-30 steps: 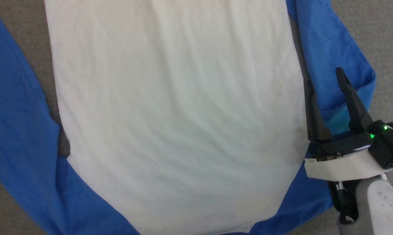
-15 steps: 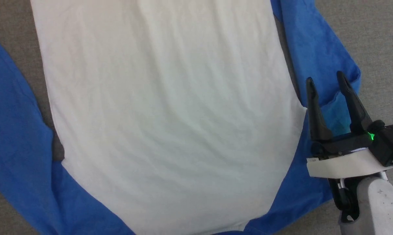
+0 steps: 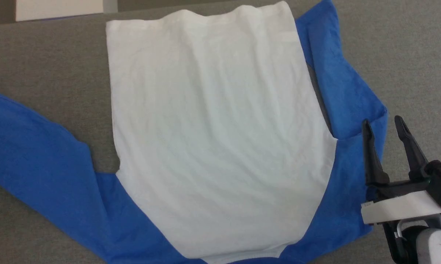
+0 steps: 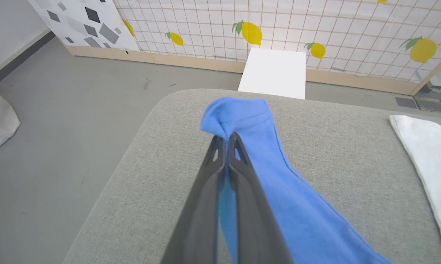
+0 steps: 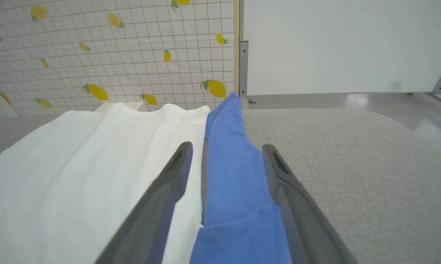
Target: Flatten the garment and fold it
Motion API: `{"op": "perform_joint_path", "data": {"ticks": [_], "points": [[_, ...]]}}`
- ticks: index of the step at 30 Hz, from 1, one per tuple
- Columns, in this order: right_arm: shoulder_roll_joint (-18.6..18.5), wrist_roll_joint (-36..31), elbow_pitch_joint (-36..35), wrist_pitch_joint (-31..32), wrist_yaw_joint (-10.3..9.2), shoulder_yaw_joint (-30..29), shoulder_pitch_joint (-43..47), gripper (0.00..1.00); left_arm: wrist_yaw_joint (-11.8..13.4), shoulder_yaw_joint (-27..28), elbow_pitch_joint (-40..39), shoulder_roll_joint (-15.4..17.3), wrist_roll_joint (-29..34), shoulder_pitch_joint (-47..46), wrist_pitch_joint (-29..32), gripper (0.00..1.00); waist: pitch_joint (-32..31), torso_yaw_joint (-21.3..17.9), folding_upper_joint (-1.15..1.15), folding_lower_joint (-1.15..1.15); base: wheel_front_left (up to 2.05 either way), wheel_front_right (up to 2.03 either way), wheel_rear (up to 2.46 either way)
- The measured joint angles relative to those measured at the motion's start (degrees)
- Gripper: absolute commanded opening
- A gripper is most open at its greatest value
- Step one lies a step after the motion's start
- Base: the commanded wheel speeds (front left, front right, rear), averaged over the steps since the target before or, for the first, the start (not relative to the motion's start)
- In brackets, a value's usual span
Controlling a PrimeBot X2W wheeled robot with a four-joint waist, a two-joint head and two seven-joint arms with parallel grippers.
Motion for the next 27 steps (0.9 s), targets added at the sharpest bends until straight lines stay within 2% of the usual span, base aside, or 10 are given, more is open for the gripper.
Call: {"op": "perform_joint_path", "data": {"ticks": [7, 13, 19, 27], "points": [[0.0, 0.2, -1.7, 1.5, 0.00, -1.1, 2.9, 1.00, -0.9, 0.8, -6.5, 0.1, -0.7, 4.1, 0.1, 0.00, -6.4, 3.5, 0.00, 0.00, 0.00, 0.00, 0.00], [0.0, 0.7, -2.8, 1.8, 0.00, -1.1, 4.6, 1.00, -0.4, 0.8, -18.0, -1.5, -2.2, 8.9, 1.5, 0.00, -10.8, 6.0, 0.00, 0.00, 0.00, 0.00, 0.00], [0.0, 0.7, -3.3, 2.2, 0.00, -1.4, 5.7, 1.00, -0.3, -5.6, -26.9, -7.0, -4.0, 10.6, 2.2, 0.00, -13.2, 7.7, 0.00, 0.00, 0.00, 0.00, 0.00], [0.0, 1.2, -3.3, 2.4, 0.00, -1.1, 6.3, 1.00, -0.5, -19.8, -28.9, -16.2, -3.4, 8.3, 2.4, 0.00, -14.1, 6.8, 0.00, 0.00, 0.00, 0.00, 0.00]]}}
